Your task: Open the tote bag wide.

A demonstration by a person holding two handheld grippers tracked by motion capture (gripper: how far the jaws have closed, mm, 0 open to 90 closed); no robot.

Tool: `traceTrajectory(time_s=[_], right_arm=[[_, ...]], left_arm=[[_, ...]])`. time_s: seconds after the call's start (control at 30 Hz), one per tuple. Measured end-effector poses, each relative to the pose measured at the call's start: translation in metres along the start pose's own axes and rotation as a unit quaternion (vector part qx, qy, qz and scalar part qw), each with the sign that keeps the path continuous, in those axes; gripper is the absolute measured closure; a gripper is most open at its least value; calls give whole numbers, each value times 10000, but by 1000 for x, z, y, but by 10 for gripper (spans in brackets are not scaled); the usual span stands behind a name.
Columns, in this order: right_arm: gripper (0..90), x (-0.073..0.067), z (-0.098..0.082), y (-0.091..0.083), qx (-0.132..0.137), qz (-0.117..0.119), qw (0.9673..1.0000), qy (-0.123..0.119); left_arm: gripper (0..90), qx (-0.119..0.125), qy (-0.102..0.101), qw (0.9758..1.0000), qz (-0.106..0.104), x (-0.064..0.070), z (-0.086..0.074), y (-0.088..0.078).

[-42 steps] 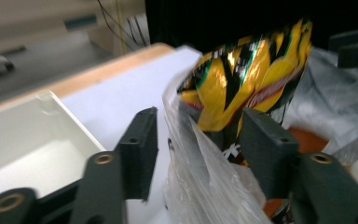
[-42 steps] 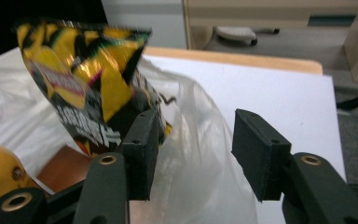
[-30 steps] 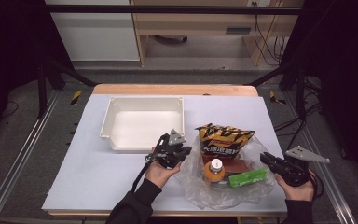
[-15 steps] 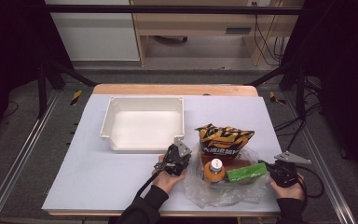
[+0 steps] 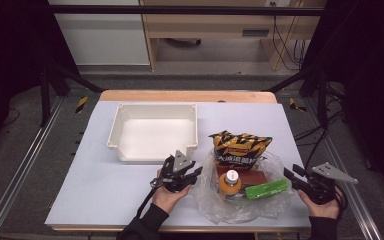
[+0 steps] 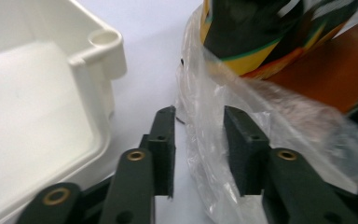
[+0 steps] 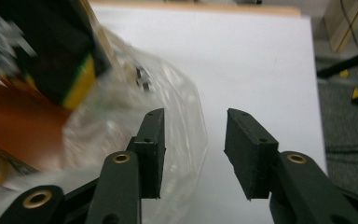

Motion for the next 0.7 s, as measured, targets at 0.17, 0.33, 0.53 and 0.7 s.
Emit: traceTrajectory(time_s=[0.17, 0.33, 0.53, 0.7], right_arm=[[533, -6, 23, -18, 412, 55, 9991, -36], [459, -20, 47, -33, 811, 216, 9963, -165], [466, -43, 58, -35, 820, 611, 9940, -393], [428, -58, 57, -32, 591, 726, 9944, -491]], left_arm=[[545, 245, 53, 9997, -62, 1, 12, -24], [479, 460, 148, 9988, -89, -1, 21, -45], [434, 607, 164, 9980, -108, -8, 22, -69], [409, 683, 175, 9975, 12, -17, 15, -81]])
Point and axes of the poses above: each handheld gripper's, and its own axes: y roughly forward along the jaws, z roughly out of its top, x roughly to its right, the point moved 4 cm from there along y, roughly forward along the jaws, and after that the axes turned 8 degrees about x, right-handed, at the moved point
